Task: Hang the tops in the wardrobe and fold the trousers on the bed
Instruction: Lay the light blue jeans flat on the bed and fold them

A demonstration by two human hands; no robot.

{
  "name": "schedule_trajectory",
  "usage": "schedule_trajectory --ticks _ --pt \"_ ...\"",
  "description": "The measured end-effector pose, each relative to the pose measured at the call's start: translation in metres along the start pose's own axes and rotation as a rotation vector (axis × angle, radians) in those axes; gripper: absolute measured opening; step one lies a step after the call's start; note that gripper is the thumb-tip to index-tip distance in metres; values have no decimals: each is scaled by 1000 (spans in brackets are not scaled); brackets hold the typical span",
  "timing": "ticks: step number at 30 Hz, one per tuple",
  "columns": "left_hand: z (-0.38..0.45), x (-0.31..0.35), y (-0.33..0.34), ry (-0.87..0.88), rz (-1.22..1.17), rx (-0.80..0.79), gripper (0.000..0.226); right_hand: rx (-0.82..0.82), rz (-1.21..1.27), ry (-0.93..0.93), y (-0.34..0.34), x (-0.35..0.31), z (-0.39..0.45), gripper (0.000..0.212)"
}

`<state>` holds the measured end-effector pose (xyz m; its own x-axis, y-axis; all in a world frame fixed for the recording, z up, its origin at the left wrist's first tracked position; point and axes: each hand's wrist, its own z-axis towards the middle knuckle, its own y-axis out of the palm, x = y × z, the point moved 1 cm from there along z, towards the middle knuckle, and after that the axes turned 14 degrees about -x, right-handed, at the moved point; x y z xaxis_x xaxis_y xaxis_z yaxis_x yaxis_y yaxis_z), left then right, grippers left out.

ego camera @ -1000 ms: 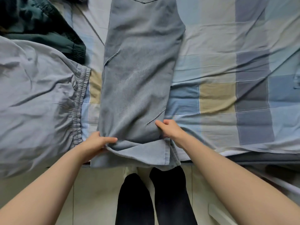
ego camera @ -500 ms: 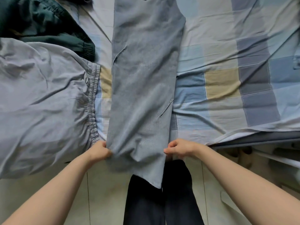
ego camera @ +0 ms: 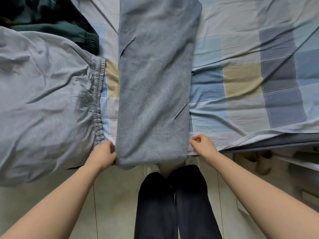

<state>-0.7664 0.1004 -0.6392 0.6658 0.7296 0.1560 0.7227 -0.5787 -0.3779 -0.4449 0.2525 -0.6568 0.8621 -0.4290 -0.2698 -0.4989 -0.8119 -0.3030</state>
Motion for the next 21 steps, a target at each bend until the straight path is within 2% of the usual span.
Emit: schedule_trajectory --ticks 2,4,7,9,11,14,16,18,21 --pt "4 6 -1 12 -288 111 16 -83 288 -7 7 -12 3 18" --pt "7 14 1 11 -463 132 23 -181 421 -11 16 -24 2 17" --pt "8 20 8 9 -659 98 13 -304 528 -12 28 -32 -3 30" --pt "5 25 13 46 -769 35 17 -361 452 -7 25 -34 -14 33" --pt "-3 32 19 107 -932 -84 21 -403 366 -67 10 -30 -30 28" --pt "-22 52 25 189 -1225 -342 25 -462 486 -181 -32 -25 -56 15" --pt "-30 59 28 238 -1292 -478 27 -478 533 -206 -58 -15 -67 23" --pt "-36 68 29 245 -1294 -527 27 -472 497 -196 -76 2 -70 28" --pt "-35 77 42 157 -1013 -415 25 -464 304 -138 -72 27 -60 30"
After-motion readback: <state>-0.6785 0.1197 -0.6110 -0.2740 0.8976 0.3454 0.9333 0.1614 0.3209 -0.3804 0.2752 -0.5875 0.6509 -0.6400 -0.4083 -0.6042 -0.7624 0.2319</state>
